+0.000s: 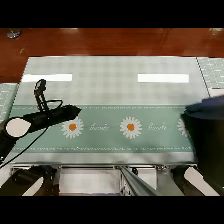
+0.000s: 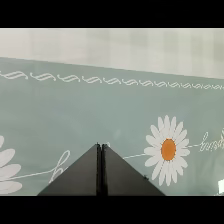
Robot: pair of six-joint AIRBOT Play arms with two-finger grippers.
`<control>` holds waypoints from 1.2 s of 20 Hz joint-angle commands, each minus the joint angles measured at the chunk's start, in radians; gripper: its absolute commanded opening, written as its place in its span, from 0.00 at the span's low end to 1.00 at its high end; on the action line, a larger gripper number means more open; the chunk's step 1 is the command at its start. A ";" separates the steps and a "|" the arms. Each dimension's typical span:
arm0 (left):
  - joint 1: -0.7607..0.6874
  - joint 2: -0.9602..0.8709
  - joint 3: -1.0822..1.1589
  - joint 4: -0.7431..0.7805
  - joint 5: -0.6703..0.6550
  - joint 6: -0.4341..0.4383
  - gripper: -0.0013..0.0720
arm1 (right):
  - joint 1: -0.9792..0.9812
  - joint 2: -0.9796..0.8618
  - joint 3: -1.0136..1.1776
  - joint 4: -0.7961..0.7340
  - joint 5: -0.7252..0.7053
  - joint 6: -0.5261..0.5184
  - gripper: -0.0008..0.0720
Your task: Fold the shirts.
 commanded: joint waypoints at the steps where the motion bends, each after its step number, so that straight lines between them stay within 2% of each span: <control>1: 0.000 -0.001 0.000 -0.003 0.005 0.000 0.05 | -0.196 0.227 -0.310 -0.250 0.012 0.023 0.04; 3: -0.001 -0.001 0.000 -0.003 0.005 0.000 0.05 | -0.259 0.361 -0.513 -0.320 -0.048 0.073 0.04; 4: -0.005 -0.001 0.000 -0.003 0.005 0.000 0.05 | -0.262 0.409 -0.602 -0.364 -0.073 0.105 0.07; 5: -0.011 -0.001 0.000 -0.003 0.005 0.000 0.05 | -0.262 0.441 -0.672 -0.408 -0.099 0.131 0.37; 6: -0.021 -0.001 0.000 -0.003 0.005 0.000 0.05 | -0.262 0.446 -0.719 -0.431 -0.114 0.150 0.85; 7: -0.032 -0.001 0.000 -0.003 0.005 0.001 0.05 | -0.260 0.422 -0.724 -0.414 -0.146 0.150 0.87; 10: -0.034 -0.001 0.005 -0.002 0.005 0.021 0.04 | -0.260 0.296 -0.591 -0.278 -0.261 0.109 0.86; 12: 0.011 -0.013 0.066 -0.001 -0.025 0.062 0.04 | -0.260 0.181 -0.407 -0.134 -0.327 0.083 0.79; 13: 0.051 -0.027 0.133 -0.001 -0.055 0.085 0.04 | -0.259 0.112 -0.294 -0.010 -0.350 0.054 0.57; 15: 0.133 -0.086 0.323 -0.001 -0.122 0.127 0.04 | -0.194 -0.021 -0.076 0.258 -0.382 -0.023 0.04; 17: 0.171 -0.192 0.572 0.002 -0.190 0.147 0.04 | -0.009 -0.138 0.104 0.423 -0.456 -0.065 0.04; 19: 0.148 -0.318 0.817 0.029 -0.268 0.150 0.04 | 0.260 -0.227 0.211 0.428 -0.529 -0.118 0.04; 21: 0.069 -0.425 0.995 0.154 -0.338 0.127 0.04 | 0.527 -0.283 0.210 0.314 -0.616 -0.160 0.04; 23: -0.030 -0.466 0.983 0.352 -0.346 0.046 0.04 | 0.732 -0.348 0.156 0.103 -0.634 -0.141 0.04; 24: -0.059 -0.478 0.933 0.444 -0.351 -0.004 0.04 | 0.790 -0.381 0.113 0.013 -0.623 -0.095 0.04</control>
